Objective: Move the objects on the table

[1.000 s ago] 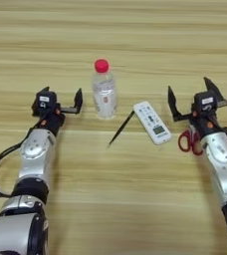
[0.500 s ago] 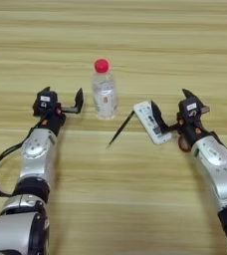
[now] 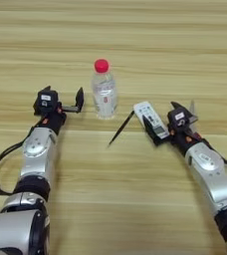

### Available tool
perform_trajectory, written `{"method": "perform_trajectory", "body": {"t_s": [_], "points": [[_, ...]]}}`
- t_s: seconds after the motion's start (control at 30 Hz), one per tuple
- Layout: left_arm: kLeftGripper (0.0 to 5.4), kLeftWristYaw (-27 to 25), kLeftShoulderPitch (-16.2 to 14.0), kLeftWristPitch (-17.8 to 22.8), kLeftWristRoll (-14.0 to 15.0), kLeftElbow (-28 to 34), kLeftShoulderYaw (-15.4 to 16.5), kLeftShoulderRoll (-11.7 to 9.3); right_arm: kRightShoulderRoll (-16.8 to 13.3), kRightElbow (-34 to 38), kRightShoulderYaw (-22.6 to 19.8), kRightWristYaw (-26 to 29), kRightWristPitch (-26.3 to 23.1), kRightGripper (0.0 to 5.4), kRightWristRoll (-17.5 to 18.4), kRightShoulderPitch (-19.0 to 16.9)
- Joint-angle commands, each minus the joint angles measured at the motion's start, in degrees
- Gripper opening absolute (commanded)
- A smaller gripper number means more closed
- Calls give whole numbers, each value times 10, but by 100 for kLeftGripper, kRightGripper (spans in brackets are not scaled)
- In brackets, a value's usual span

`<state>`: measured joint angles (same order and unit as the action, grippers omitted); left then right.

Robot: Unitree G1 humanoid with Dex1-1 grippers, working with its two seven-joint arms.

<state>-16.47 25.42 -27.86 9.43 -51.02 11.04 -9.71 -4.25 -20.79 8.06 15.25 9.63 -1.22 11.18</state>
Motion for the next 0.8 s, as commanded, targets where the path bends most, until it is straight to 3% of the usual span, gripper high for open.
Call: {"method": "perform_trajectory", "body": {"t_s": [0.03, 0.53, 0.8], "points": [[536, 3, 8, -5, -1, -7, 2, 1, 0, -12, 4, 0, -10, 540, -8, 9], [536, 4, 9, -6, -1, -8, 2, 1, 0, -40, 9, -1, -28, 540, -22, 14], [536, 5, 9, -6, -2, -8, 2, 1, 3, -48, 9, 14, -46, 540, -11, 15]]}}
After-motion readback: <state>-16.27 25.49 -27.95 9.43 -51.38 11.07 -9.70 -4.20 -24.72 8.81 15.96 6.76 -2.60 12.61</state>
